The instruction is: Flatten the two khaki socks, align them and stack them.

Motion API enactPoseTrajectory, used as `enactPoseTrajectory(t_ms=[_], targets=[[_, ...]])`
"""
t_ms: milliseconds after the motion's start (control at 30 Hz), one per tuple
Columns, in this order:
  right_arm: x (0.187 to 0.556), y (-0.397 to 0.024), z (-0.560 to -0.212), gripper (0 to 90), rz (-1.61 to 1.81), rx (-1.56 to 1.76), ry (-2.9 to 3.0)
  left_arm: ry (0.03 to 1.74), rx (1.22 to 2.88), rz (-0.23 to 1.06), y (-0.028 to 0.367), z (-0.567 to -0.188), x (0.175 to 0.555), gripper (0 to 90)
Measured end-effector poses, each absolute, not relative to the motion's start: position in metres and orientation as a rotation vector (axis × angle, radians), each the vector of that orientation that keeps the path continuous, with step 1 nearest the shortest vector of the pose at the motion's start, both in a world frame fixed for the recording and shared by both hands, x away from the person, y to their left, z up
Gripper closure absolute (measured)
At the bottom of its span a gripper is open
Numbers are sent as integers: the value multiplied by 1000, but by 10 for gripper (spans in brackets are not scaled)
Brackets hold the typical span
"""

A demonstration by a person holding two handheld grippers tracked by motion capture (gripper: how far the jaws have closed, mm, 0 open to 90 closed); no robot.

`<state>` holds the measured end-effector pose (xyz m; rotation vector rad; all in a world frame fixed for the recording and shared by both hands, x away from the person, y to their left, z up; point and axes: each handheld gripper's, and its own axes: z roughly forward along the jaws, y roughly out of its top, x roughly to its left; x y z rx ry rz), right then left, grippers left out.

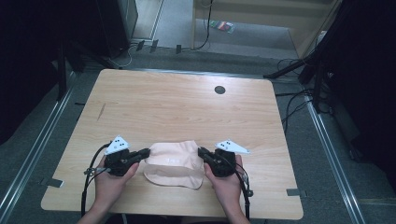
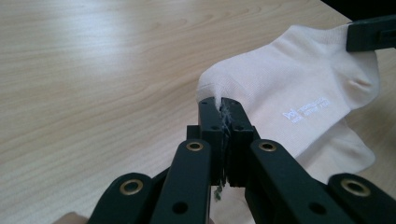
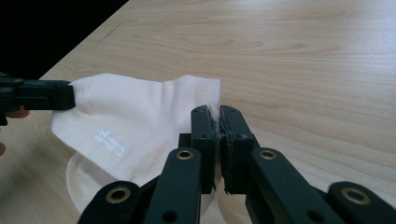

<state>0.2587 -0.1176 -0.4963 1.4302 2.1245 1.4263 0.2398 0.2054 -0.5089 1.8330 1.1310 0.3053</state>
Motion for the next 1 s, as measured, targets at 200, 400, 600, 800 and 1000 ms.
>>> enactPoseTrajectory(t_ms=[200, 400, 600, 800, 1000], targets=[[249, -119, -499, 855, 1420, 1426, 2143, 1128, 1854, 303, 205, -511, 227, 895], [239, -118, -506, 855, 1383, 1424, 2183, 1129, 1870, 304, 205, -516, 216, 895], [234, -118, -510, 855, 1372, 1419, 2200, 1120, 1904, 313, 204, -518, 211, 895], [230, -121, -520, 854, 1343, 1434, 2218, 1106, 1962, 315, 198, -528, 209, 894], [227, -122, -529, 853, 1341, 1448, 2219, 1093, 2001, 342, 193, -535, 209, 893]])
